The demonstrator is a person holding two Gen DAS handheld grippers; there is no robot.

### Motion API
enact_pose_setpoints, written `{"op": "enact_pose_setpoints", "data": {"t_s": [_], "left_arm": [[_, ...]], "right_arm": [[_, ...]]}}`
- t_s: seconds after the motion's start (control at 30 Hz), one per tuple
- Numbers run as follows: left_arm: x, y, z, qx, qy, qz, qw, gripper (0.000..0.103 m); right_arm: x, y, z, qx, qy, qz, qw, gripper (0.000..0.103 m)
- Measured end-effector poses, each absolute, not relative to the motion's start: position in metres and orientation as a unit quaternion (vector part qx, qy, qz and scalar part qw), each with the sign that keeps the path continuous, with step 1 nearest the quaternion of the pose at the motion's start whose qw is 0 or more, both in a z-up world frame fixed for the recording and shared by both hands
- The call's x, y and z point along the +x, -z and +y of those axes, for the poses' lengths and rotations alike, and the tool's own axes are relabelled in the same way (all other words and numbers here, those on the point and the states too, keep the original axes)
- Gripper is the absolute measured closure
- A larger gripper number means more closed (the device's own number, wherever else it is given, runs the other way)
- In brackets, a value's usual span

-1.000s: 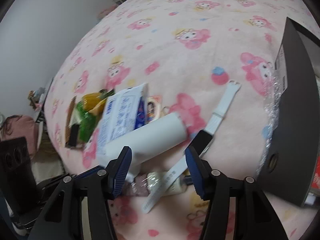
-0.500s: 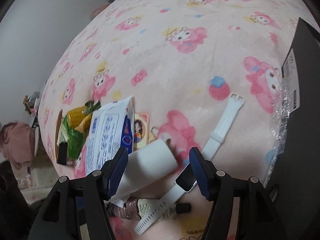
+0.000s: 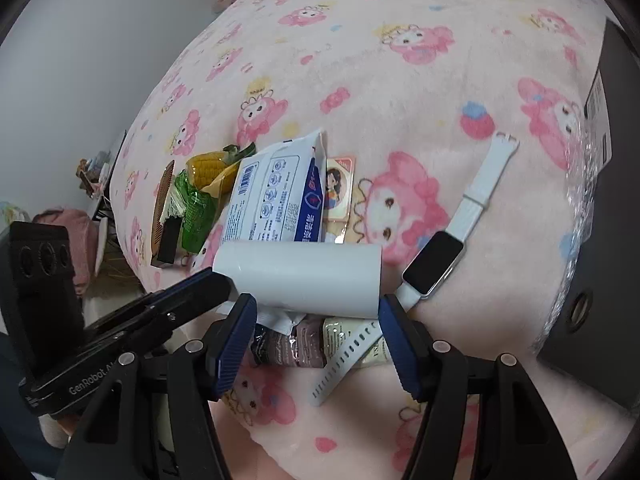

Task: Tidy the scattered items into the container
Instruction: 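Carry the lint roller with both grippers over the DAPHNE box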

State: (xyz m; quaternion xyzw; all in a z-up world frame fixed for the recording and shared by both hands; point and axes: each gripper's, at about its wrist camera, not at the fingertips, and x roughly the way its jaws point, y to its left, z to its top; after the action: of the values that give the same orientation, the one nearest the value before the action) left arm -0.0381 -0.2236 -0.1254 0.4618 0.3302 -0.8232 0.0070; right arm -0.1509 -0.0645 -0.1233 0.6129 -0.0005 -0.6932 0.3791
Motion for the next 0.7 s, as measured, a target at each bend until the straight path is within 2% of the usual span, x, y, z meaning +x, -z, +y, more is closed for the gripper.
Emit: {"op": "enact_pose_setpoints", "data": {"t_s": [0.33,0.7], "left_arm": [[-0.024,0.101,-0.199,0.46,0.838,0.294,0.007,0.086],[-0.027,0.065,-0.137,0.467,0.846,0.249,-0.059,0.086]], "right_arm": [[-0.136,0.083,-0.032,0.58,0.711,-0.034,0.396,0.046],[-0.112,0.054,0.04,0.557,0.738,-0.068,0.375,0.046]]}}
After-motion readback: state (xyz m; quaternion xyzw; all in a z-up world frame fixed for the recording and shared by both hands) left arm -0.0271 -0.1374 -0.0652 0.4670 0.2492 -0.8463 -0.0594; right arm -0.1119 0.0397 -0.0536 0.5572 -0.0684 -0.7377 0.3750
